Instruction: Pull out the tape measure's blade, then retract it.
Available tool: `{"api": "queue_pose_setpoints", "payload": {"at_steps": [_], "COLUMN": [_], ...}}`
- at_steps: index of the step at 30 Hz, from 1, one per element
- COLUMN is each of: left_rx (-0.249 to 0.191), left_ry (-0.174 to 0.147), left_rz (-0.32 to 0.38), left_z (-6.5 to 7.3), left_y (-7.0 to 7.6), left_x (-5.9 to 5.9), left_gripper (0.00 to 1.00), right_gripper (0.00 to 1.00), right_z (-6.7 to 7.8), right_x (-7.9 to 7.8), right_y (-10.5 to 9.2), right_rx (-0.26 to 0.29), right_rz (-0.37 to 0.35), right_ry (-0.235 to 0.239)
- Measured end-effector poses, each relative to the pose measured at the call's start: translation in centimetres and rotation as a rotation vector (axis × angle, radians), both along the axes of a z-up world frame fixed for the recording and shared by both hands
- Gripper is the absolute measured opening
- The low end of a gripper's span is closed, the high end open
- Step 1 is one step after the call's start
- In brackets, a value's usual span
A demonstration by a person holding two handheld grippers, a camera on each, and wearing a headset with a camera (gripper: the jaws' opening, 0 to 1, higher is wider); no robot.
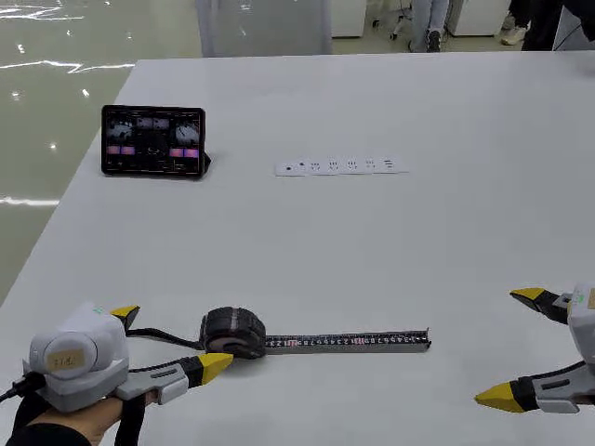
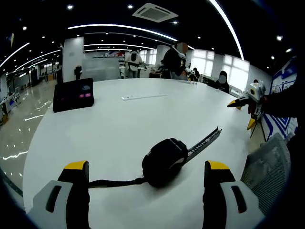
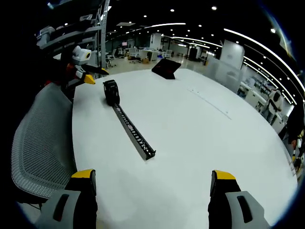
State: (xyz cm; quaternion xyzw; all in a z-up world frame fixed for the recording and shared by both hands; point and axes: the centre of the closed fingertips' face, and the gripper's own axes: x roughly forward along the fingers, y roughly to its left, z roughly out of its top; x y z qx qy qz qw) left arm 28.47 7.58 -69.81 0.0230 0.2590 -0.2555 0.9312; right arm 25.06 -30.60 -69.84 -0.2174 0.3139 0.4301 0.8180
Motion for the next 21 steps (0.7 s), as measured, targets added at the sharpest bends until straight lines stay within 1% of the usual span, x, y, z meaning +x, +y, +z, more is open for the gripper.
{"api": "queue_pose_setpoints", "payload": {"at_steps": [4, 6, 8, 9, 11, 14, 16, 18, 21], "left_rx": [0.001, 0.007, 0.023, 0.023, 0.023, 0.025, 0.036, 0.041, 0.034], "left_ry": [0.003, 0.012, 0.014, 0.012, 0.006, -0.005, -0.017, -0.023, -0.031], "left_rz": [0.004, -0.002, -0.008, -0.008, -0.008, -0.005, 0.001, 0.017, 0.049], "left_z": [-0.2, -0.5, -0.8, -0.7, -0.6, -0.4, -0.5, -0.5, -0.4], "left_y": [0.6, 0.6, 0.5, 0.4, 0.2, -0.3, -0.6, -0.9, -1.6], "left_x": [-0.4, -0.6, -0.5, -0.5, -0.1, 0.5, 0.8, 1.2, 1.7], "left_gripper": [0.99, 0.99, 0.99, 0.99, 0.99, 0.99, 0.99, 0.99, 0.99], "right_gripper": [0.99, 0.99, 0.99, 0.99, 0.99, 0.99, 0.99, 0.99, 0.99], "right_z": [-0.3, -0.3, -0.2, -0.2, -0.1, 0.2, 0.1, -0.2, -0.3], "right_x": [0.1, 0.2, 0.3, 0.4, 0.6, 1.0, 1.1, 1.3, 1.5], "right_y": [0.0, 0.0, -0.1, -0.2, -0.5, -0.9, -0.9, -0.8, -0.3], "right_rx": [-0.002, -0.01, -0.022, -0.028, -0.048, -0.058, -0.072, -0.083, -0.089], "right_rz": [-0.001, 0.008, 0.023, 0.028, 0.039, 0.042, 0.056, 0.063, 0.088], "right_ry": [0.005, 0.001, -0.012, -0.014, -0.018, -0.018, -0.014, 0.0, 0.013]}}
